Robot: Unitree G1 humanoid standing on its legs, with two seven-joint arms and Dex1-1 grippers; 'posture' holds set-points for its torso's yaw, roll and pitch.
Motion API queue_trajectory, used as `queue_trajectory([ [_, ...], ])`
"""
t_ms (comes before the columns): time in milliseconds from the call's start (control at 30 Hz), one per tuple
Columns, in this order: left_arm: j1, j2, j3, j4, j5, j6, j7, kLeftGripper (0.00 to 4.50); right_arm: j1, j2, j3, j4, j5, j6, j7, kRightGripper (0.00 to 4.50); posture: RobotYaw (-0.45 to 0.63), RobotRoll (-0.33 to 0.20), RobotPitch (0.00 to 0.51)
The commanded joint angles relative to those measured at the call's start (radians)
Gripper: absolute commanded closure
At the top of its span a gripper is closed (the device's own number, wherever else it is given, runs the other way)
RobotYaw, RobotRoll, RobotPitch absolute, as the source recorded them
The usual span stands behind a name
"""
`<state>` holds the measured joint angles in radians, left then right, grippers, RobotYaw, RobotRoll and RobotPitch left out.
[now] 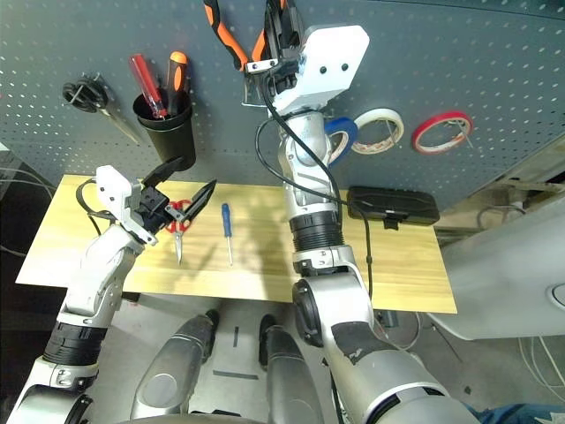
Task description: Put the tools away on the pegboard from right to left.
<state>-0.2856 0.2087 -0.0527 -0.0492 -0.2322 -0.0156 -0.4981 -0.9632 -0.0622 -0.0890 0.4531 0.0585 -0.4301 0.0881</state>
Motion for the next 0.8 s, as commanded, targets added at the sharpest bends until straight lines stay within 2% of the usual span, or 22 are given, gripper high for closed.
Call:
queue_trajectory([
  [33,0.022,0.006,-0.005,-0.018,0.005,0.012,-0.003,0.0,0.017,0.005,0.009,-0.002,-0.012,-0.012,-0.011,4.13,0.21,0.0,0.306],
  [400,0.013,0.005,-0.012,-0.012,0.007,0.017,-0.005,0.0,0.048,0.013,0.018,0.078,-0.04,-0.024,-0.03,4.13,0.22,0.0,0.308],
  [633,0.012,0.006,-0.014,-0.009,0.008,0.018,-0.01,0.0,0.1,0.005,0.021,-0.015,-0.014,0.03,-0.015,1.74,0.21,0.0,0.305],
  [800,0.009,0.01,-0.026,0.007,0.013,0.014,-0.029,0.0,0.276,-0.014,0.055,-0.28,0.014,0.158,0.049,0.02,0.19,0.0,0.303],
])
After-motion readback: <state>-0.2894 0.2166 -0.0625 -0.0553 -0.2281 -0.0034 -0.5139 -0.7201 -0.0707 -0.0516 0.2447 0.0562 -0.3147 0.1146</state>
